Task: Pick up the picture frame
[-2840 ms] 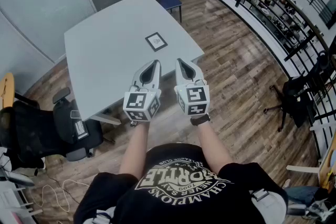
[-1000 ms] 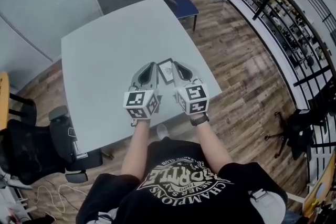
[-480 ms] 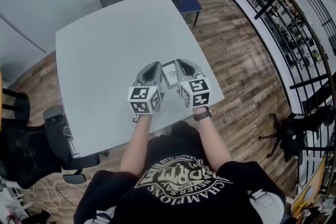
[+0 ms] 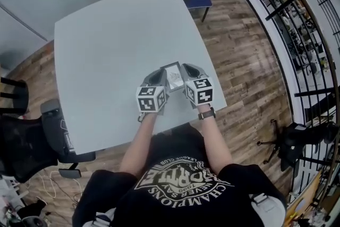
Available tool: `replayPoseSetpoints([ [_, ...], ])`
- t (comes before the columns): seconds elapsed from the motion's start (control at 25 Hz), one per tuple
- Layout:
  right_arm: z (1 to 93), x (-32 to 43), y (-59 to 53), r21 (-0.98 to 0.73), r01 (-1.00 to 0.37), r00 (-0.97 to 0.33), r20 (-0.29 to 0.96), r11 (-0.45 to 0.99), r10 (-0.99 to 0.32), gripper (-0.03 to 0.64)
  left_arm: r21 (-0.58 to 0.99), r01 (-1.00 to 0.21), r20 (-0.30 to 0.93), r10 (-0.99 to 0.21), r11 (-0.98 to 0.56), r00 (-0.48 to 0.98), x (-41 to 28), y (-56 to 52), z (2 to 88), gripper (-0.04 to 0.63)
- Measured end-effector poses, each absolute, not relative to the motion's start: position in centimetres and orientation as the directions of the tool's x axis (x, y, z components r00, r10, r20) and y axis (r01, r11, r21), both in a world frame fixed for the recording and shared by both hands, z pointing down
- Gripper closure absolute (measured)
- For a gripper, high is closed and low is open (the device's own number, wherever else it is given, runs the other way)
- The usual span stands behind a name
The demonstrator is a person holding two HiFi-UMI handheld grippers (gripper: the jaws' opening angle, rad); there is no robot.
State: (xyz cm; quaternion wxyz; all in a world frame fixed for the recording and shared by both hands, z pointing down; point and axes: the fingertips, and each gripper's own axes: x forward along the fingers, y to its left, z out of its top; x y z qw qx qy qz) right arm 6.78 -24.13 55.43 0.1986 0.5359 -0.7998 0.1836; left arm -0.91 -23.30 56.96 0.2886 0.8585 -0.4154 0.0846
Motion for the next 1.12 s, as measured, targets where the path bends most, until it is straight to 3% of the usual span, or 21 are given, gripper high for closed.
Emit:
replayPoseSetpoints([
  [0.36, 65.2, 10.8, -27.4, -0.127, -0.906, -0.378, 0.669, 0.403, -0.640, 0.617, 0.461, -0.806, 0.525, -0.617, -0.373, 0.586, 1.7, -26.0, 65.4, 0.589],
  [0.48, 67.9, 11.3, -27.8, -0.133, -0.894, -0.387, 0.710, 0.429, -0.588, 0.561, 0.460, -0.820, 0.561, -0.605, -0.340, 0.565, 1.9, -26.5, 67.4, 0.589],
  [0.72, 71.8, 12.5, -28.1, -0.169, -0.878, -0.405, 0.759, 0.447, -0.509, 0.521, 0.463, -0.838, 0.614, -0.577, -0.290, 0.539, 2.8, -27.0, 70.5, 0.588],
  [1.12, 76.0, 12.9, -28.5, -0.239, -0.855, -0.450, 0.783, 0.459, -0.429, 0.511, 0.461, -0.859, 0.695, -0.513, -0.222, 0.505, 3.6, -26.6, 75.4, 0.482],
])
